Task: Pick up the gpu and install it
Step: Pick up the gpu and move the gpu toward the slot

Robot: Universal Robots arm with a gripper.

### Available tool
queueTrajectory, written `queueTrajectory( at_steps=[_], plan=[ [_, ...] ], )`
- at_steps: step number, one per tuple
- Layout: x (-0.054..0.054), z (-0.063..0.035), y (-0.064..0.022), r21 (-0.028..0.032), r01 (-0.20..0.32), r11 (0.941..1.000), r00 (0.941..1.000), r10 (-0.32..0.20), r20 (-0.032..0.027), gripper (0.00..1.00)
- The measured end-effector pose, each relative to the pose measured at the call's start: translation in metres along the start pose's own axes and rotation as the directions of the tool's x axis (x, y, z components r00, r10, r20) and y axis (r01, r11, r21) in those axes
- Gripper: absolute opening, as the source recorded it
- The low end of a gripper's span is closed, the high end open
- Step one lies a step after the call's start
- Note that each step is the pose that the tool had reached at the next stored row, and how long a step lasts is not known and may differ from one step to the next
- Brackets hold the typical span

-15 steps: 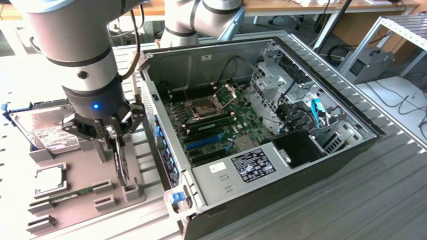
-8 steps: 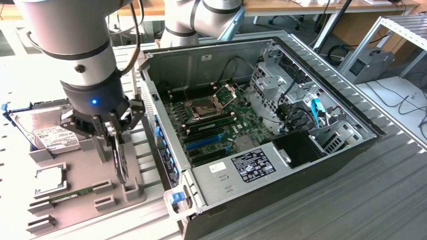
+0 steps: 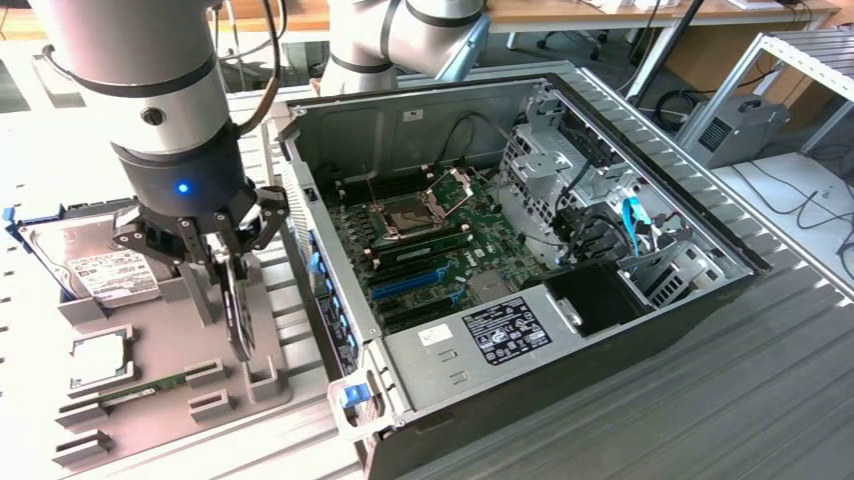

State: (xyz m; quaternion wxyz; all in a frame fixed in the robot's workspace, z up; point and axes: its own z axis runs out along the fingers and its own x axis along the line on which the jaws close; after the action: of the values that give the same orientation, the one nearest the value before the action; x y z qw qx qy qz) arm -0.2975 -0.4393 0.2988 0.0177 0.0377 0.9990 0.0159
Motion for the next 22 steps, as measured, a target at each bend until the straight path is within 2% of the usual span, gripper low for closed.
queueTrajectory(
  at_steps=[17,19,22],
  plan=[
    [-0.001,-0.0239,0.0008,0.0,0.0,1.0,1.0,0.0,0.0,0.27],
    [-0.001,-0.0302,0.001,0.0,0.0,1.0,1.0,0.0,0.0,0.27],
    [-0.002,-0.0554,0.0018,0.0,0.0,1.0,1.0,0.0,0.0,0.27]
  ],
)
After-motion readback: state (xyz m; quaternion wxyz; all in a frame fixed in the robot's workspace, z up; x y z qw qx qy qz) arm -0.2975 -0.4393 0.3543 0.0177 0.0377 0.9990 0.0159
